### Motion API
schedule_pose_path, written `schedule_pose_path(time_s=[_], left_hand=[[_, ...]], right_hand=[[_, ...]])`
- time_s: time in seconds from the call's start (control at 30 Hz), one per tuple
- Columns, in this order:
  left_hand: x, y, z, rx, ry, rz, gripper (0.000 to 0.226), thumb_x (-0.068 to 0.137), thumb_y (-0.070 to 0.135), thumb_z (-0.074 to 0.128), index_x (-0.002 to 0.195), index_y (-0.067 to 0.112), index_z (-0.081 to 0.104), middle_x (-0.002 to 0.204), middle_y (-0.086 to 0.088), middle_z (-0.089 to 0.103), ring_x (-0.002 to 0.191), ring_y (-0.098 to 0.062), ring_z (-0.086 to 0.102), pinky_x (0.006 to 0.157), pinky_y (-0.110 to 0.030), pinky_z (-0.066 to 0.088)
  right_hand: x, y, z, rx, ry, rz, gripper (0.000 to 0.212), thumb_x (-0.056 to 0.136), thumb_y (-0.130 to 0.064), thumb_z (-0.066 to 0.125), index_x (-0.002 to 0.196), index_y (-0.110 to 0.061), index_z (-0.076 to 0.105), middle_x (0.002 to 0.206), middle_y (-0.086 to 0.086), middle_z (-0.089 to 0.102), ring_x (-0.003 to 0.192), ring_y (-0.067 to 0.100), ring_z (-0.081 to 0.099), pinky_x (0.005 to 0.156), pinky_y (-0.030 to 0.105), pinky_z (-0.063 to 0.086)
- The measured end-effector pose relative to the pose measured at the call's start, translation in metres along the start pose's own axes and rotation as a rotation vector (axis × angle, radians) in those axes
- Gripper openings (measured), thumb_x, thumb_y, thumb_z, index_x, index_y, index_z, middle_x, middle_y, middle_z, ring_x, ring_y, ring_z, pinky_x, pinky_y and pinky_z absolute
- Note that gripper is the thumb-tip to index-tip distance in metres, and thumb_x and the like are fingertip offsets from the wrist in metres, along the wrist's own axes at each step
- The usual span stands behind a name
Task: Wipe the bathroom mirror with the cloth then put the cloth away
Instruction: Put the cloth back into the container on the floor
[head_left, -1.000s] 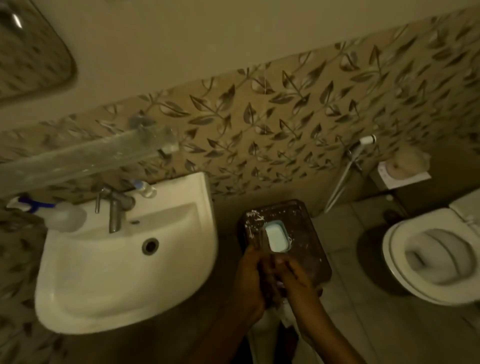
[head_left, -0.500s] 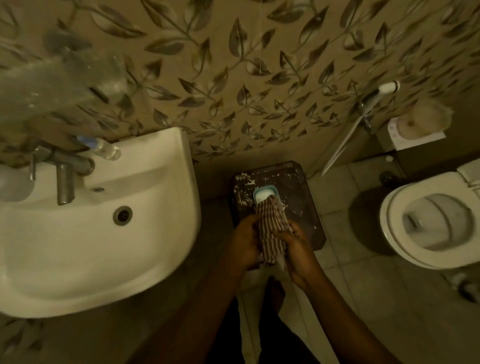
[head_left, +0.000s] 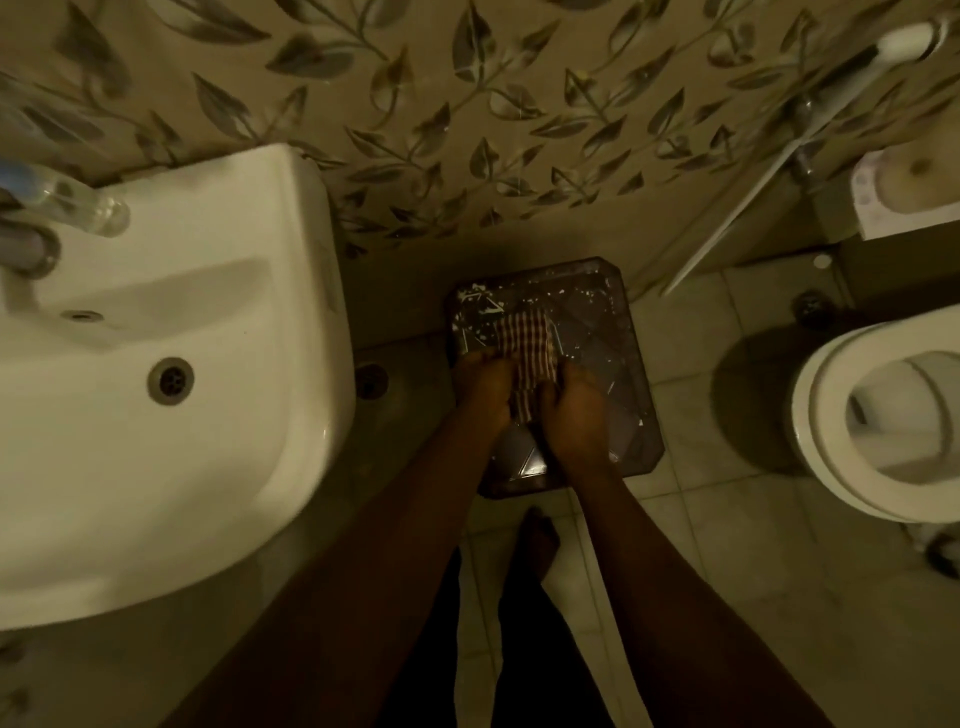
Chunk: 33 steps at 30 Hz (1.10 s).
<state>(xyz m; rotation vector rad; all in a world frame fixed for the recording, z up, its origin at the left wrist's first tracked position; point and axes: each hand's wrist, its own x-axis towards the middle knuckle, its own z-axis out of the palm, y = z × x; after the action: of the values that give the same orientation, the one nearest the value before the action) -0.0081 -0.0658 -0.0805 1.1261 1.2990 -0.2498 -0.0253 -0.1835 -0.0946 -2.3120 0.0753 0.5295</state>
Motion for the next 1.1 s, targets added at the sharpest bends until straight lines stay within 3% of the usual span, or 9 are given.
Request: schedule_pose_path(time_s=[0.1, 0.17, 0.3, 0.43, 0.57, 0.73, 0.83, 1.1], left_hand=[[0.016, 0.001, 0.002, -0.006, 0.033, 0.029, 0.032, 0.092, 0.004, 0.077, 0.123, 0.005, 0.07, 0.135, -0.017, 0.069, 0.124, -0.037, 0.067, 0.108, -0.054, 0.057], [0.024, 0.0, 0.003, 0.034, 0.041, 0.065, 0.033, 0.09, 0.003, 0.079, 0.122, 0.004, 0.071, 0.132, -0.016, 0.071, 0.122, -0.037, 0.068, 0.105, -0.054, 0.059], [0.034, 0.0, 0.007, 0.318, 0.115, 0.198, 0.017, 0.09, 0.01, 0.082, 0.103, 0.007, 0.073, 0.115, -0.01, 0.074, 0.11, -0.033, 0.072, 0.091, -0.045, 0.064], [0.041, 0.002, 0.006, 0.528, 0.149, 0.304, 0.013, 0.089, 0.011, 0.081, 0.089, 0.006, 0.07, 0.108, -0.014, 0.076, 0.102, -0.033, 0.073, 0.089, -0.047, 0.064], [0.044, 0.0, 0.004, 0.581, 0.176, 0.358, 0.04, 0.086, 0.008, 0.082, 0.067, 0.022, 0.05, 0.105, -0.015, 0.076, 0.1, -0.032, 0.072, 0.083, -0.035, 0.055], [0.046, -0.001, 0.002, 0.633, 0.175, 0.369, 0.029, 0.089, 0.005, 0.076, 0.073, 0.019, 0.056, 0.11, -0.015, 0.074, 0.104, -0.032, 0.07, 0.08, -0.032, 0.048], [0.045, -0.002, 0.001, 0.617, 0.167, 0.381, 0.006, 0.09, 0.003, 0.073, 0.093, 0.007, 0.071, 0.111, -0.015, 0.075, 0.105, -0.032, 0.07, 0.081, -0.031, 0.048], [0.02, 0.006, -0.008, 0.497, 0.139, 0.326, 0.01, 0.092, 0.0, 0.069, 0.1, 0.002, 0.075, 0.111, -0.018, 0.076, 0.107, -0.036, 0.072, 0.093, -0.041, 0.06]], right_hand=[[0.02, 0.006, 0.01, -0.034, 0.019, 0.006, 0.032, 0.109, -0.015, 0.05, 0.135, -0.002, 0.062, 0.13, 0.02, 0.063, 0.111, 0.03, 0.064, 0.083, 0.028, 0.044], [0.028, 0.008, 0.015, -0.049, 0.042, 0.023, 0.032, 0.109, -0.015, 0.049, 0.135, -0.002, 0.063, 0.131, 0.021, 0.062, 0.111, 0.032, 0.065, 0.083, 0.029, 0.047], [0.032, 0.008, 0.022, -0.176, 0.106, 0.018, 0.035, 0.108, -0.022, 0.05, 0.134, -0.004, 0.065, 0.128, 0.02, 0.063, 0.116, 0.033, 0.062, 0.094, 0.041, 0.054], [0.03, 0.003, 0.022, -0.274, 0.177, -0.006, 0.035, 0.103, -0.026, 0.056, 0.126, -0.003, 0.069, 0.122, 0.02, 0.065, 0.112, 0.035, 0.062, 0.093, 0.043, 0.053], [0.03, 0.002, 0.022, -0.306, 0.148, -0.002, 0.035, 0.102, -0.025, 0.058, 0.126, 0.0, 0.066, 0.12, 0.023, 0.065, 0.107, 0.038, 0.064, 0.089, 0.046, 0.058], [0.025, 0.004, 0.025, -0.438, 0.107, -0.106, 0.043, 0.08, -0.01, 0.082, 0.12, 0.001, 0.067, 0.109, 0.024, 0.067, 0.087, 0.038, 0.068, 0.071, 0.038, 0.052], [0.026, 0.005, 0.024, -0.472, 0.046, -0.1, 0.044, 0.089, -0.015, 0.075, 0.13, -0.004, 0.063, 0.121, 0.021, 0.064, 0.098, 0.035, 0.066, 0.078, 0.038, 0.052], [0.009, -0.013, 0.003, -0.436, -0.035, -0.092, 0.052, 0.1, -0.022, 0.067, 0.147, -0.007, 0.051, 0.143, 0.018, 0.056, 0.123, 0.035, 0.06, 0.101, 0.044, 0.051]])
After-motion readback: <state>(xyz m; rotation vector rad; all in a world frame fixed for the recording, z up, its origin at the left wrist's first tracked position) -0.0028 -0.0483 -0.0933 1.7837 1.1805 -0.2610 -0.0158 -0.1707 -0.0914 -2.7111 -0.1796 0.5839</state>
